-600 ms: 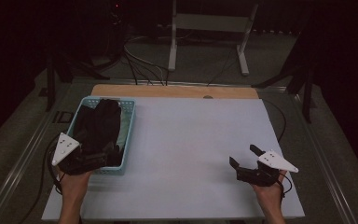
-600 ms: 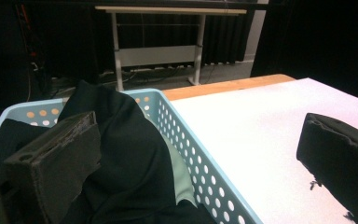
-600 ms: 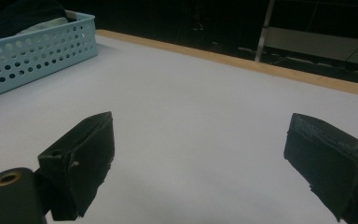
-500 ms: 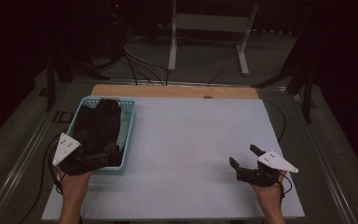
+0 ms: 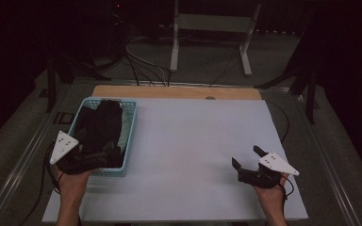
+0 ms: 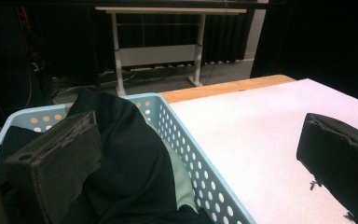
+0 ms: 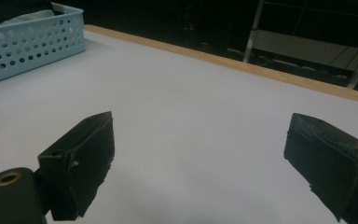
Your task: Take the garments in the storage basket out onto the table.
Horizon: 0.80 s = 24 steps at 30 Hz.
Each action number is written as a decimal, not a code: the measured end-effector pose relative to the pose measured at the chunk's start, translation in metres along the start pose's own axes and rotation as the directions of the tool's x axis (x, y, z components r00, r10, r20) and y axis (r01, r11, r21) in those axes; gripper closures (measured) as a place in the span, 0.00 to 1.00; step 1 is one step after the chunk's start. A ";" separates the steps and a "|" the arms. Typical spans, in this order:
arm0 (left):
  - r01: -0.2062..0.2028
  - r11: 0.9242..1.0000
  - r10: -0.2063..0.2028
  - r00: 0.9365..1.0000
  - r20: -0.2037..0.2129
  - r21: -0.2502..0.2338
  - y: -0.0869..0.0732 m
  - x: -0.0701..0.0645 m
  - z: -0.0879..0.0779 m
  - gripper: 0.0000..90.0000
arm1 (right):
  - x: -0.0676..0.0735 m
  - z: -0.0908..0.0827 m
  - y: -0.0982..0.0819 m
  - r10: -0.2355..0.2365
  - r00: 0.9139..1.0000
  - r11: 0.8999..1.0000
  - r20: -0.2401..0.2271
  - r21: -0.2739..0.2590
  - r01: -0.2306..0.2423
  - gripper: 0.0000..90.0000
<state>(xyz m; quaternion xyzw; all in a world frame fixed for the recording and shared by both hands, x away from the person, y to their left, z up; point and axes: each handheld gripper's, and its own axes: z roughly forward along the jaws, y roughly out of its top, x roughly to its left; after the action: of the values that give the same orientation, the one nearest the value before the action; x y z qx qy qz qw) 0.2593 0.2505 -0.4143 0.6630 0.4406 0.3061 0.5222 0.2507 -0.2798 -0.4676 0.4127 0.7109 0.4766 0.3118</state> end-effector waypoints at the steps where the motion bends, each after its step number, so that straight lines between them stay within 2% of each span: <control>1: 0.000 1.000 0.000 1.000 0.000 0.000 0.000 0.000 0.000 0.00 | 0.000 0.000 0.000 -0.002 1.000 1.000 0.001 -0.001 0.002 0.09; 5: -0.009 1.000 0.009 1.000 0.029 0.013 0.006 0.005 0.002 0.00 | 0.000 0.000 0.000 0.002 1.000 1.000 0.015 -0.007 -0.002 0.09; 17: -0.042 0.999 0.041 0.999 0.029 0.031 0.020 0.014 0.013 0.00 | -0.001 -0.001 0.000 0.004 1.000 1.000 0.024 -0.015 -0.004 0.09; 24: -0.024 0.999 0.022 0.999 0.036 0.045 0.024 0.020 0.019 0.00 | -0.001 -0.001 0.000 0.006 1.000 1.000 0.024 -0.015 -0.005 0.09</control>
<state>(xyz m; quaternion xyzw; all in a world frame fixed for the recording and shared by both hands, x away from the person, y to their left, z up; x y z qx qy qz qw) 0.2905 0.2594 -0.3976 0.6850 0.4305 0.2899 0.5112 0.2502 -0.2811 -0.4676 0.4181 0.7024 0.4777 0.3220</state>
